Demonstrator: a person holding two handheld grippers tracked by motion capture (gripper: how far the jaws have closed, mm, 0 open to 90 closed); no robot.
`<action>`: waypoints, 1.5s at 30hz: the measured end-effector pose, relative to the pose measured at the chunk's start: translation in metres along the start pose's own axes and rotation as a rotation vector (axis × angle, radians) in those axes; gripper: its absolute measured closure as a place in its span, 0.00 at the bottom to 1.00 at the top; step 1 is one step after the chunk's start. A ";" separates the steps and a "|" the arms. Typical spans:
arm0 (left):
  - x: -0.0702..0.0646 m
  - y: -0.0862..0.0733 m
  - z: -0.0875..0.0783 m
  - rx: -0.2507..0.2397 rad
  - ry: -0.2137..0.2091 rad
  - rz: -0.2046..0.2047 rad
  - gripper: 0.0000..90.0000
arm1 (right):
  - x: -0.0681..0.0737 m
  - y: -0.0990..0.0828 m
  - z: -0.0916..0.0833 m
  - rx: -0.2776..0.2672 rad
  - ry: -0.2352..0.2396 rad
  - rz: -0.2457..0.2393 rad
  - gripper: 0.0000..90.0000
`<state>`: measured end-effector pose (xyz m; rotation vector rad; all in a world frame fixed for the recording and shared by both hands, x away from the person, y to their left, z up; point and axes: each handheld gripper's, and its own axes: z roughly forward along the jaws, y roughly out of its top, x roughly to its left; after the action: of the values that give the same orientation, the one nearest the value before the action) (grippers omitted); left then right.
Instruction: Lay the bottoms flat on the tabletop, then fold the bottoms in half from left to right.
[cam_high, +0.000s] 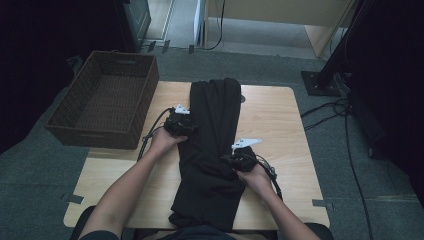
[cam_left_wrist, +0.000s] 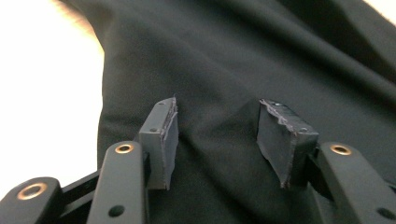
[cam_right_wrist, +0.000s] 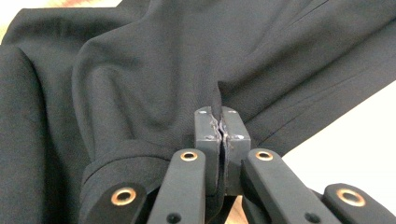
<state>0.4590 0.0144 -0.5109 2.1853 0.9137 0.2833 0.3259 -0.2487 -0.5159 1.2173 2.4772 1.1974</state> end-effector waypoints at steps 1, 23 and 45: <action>-0.001 -0.001 0.000 -0.007 0.009 0.016 0.59 | 0.000 0.000 0.000 -0.003 -0.003 -0.010 0.98; -0.014 -0.013 -0.012 0.003 -0.042 0.018 0.95 | -0.002 -0.006 -0.008 0.002 -0.033 0.009 0.97; -0.035 -0.051 -0.051 0.034 -0.100 0.009 0.95 | -0.045 0.043 0.000 -0.172 -0.192 0.040 0.63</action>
<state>0.3837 0.0424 -0.5079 2.2141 0.8588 0.1622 0.3819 -0.2654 -0.4955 1.2752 2.1755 1.2115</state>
